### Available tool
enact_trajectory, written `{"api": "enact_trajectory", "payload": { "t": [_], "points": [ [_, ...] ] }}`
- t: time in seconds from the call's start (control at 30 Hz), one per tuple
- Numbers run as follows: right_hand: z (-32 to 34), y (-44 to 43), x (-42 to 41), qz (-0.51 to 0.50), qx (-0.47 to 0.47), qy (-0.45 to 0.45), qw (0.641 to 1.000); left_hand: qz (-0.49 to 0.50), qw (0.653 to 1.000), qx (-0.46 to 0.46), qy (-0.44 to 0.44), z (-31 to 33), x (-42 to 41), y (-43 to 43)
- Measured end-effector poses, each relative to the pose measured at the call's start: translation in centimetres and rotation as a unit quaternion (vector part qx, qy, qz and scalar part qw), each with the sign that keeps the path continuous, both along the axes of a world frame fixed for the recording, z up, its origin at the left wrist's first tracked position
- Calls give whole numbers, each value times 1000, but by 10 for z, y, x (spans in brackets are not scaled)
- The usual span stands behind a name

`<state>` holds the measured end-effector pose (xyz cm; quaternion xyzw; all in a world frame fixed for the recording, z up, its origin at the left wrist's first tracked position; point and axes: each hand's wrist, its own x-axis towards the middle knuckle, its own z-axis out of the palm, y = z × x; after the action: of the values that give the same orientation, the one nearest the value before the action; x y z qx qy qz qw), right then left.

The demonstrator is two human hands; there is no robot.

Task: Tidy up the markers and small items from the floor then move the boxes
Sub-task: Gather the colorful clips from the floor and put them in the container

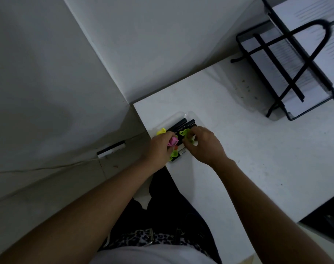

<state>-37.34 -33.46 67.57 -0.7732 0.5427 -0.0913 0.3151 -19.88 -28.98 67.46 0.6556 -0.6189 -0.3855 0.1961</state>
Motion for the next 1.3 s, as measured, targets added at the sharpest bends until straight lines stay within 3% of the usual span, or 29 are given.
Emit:
{"api": "enact_trajectory", "payload": {
  "t": [0.3,0.53,0.63,0.83,0.97,1.17,1.3],
  "points": [
    [-1,-8,-10,-19,26,56,998,-6,999,-20,26,5,-13,-5],
    [0,0,-9,5,-27,27,999,-47,999,-25,-3,-1,-9,-2],
    [3,4,-4,53,-26,-38,998,-34,999,-17,4,-2,-4,0],
    [0,4,3,121,-22,46,991,-60,986,-95,-124,-1,16,3],
    [0,2,7,90,-32,41,995,-45,987,-123,-95,0,25,3],
    [1,3,22,87,-35,10,996,6,994,-81,-79,-3,34,7],
    [-4,3,33,64,-26,39,997,25,995,-79,-46,0,35,3]
  ]
}}
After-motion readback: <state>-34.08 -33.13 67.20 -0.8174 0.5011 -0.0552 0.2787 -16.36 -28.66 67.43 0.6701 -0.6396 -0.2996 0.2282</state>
